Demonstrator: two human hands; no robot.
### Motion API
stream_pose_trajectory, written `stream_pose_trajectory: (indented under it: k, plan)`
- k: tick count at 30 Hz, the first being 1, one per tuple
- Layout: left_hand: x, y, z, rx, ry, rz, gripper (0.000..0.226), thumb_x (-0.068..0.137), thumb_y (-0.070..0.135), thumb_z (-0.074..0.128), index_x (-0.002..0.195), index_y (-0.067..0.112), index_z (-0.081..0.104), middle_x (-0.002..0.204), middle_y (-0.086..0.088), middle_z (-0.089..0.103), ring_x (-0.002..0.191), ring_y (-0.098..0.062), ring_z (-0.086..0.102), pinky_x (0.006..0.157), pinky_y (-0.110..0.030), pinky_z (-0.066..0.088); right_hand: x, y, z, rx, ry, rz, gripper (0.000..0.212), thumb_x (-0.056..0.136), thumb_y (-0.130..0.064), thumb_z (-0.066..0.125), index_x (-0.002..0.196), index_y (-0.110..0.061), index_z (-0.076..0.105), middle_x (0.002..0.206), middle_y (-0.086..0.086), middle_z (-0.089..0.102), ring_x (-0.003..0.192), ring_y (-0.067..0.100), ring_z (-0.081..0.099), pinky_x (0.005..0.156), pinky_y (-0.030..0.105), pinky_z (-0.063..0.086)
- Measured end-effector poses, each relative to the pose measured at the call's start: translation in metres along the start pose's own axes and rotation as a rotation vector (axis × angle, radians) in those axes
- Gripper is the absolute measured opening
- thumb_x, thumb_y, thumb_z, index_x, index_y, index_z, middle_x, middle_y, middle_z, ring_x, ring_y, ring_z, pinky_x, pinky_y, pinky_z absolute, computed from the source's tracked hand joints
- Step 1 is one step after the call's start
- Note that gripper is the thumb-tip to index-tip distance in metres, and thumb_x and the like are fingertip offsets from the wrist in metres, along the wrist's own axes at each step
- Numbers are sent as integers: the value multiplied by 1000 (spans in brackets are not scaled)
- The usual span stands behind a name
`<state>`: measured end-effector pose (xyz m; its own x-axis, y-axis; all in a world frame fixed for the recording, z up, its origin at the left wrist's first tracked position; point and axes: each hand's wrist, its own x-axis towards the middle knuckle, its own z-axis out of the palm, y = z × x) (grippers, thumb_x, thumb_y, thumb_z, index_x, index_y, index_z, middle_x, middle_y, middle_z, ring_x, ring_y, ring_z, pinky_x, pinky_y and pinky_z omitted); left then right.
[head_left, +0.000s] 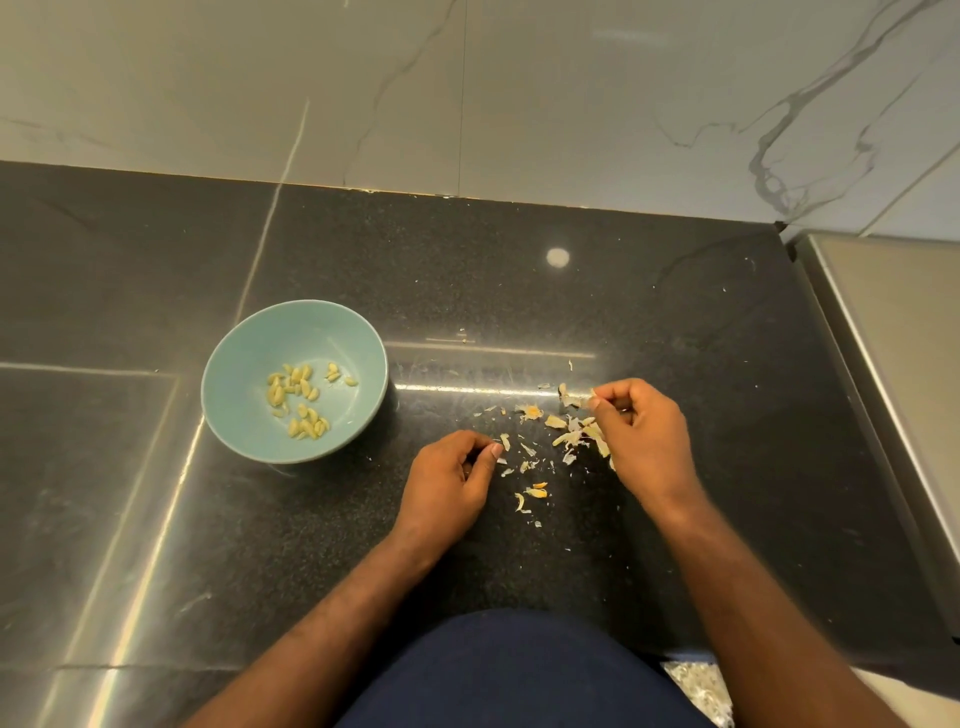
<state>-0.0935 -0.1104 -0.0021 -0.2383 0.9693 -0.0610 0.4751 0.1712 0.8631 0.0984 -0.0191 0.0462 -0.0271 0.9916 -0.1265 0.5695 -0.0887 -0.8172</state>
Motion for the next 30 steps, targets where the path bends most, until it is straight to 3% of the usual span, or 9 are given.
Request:
stream_pose_trajectory:
  k: [3,7,11,15,18,20,26,30]
  plan:
    - [0,1,-1,-75,-25,-68,17,98,19,60,112,20,70,91,15,68,75,-2,63,70,-22,53,-9,0,-6,49,-68,42,9,95,-15,66,93,-24,69,86,-4,69,78,13,64,74,36,57]
    - [-2,14,-7,-242,-75,-168,18,99,13,58,112,19,68,85,7,68,62,0,60,58,-15,48,-32,-13,-1,122,-252,80,17,96,-12,64,99,-28,69,88,-4,71,72,9,62,63,25,54]
    - [-7,25,-12,-338,-83,-121,17,97,14,62,111,20,69,83,4,69,62,-6,63,56,-19,48,-45,-26,8,228,-324,80,9,94,-14,67,98,-20,72,76,-1,71,60,7,61,55,20,51]
    - [-12,36,-21,-389,-166,18,21,92,15,67,111,24,69,87,7,73,67,-9,67,58,-20,51,-49,-36,12,329,-395,93,4,93,-12,67,93,-12,71,76,3,73,60,11,60,52,22,49]
    - [-12,40,-26,-372,-103,43,20,90,13,69,103,29,71,83,13,72,65,-7,65,59,-18,50,-48,-38,9,265,-453,60,10,97,-13,62,93,-12,71,76,-1,72,60,9,61,52,21,49]
    - [-11,41,-28,-336,-88,61,30,90,13,71,107,36,67,88,11,72,67,-7,67,60,-19,52,-47,-40,6,219,-490,21,13,98,-14,60,92,-15,72,76,-2,71,62,10,62,53,22,49]
    - [-11,50,-31,-370,-104,65,14,92,18,67,104,24,72,84,9,73,66,-10,68,58,-21,53,-49,-43,6,138,-374,-32,5,94,-20,68,89,-22,70,75,-2,69,64,4,62,58,18,49]
    - [-11,50,-30,-345,-19,7,34,93,-5,56,92,25,71,80,8,70,66,-8,65,58,-23,52,-51,-45,4,178,-373,4,5,94,-14,67,93,-19,69,77,1,69,63,5,64,58,17,51]
